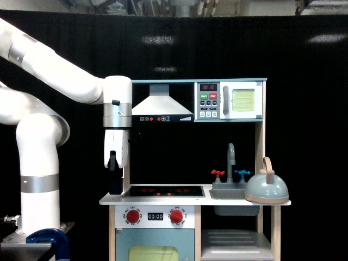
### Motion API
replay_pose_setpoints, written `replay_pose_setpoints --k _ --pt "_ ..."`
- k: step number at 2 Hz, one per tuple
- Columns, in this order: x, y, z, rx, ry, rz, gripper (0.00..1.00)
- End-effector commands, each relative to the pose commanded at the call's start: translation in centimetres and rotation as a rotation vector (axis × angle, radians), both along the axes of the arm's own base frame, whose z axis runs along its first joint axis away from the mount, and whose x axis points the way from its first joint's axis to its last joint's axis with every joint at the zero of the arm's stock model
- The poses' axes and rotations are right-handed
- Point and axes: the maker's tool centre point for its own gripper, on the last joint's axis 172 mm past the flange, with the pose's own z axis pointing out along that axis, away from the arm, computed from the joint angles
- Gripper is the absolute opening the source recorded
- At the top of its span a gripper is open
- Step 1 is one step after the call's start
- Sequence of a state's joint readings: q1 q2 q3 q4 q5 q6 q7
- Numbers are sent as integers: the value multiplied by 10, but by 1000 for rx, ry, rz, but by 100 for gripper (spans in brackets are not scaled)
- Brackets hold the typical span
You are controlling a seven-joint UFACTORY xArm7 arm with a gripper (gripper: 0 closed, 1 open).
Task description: Place the teapot on the stove
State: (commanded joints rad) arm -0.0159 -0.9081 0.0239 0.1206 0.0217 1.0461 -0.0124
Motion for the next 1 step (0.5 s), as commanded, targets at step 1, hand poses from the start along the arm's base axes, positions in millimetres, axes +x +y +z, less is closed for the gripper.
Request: replay_pose_setpoints --k 1 --pt "2 0 -2 0 0 0 100"
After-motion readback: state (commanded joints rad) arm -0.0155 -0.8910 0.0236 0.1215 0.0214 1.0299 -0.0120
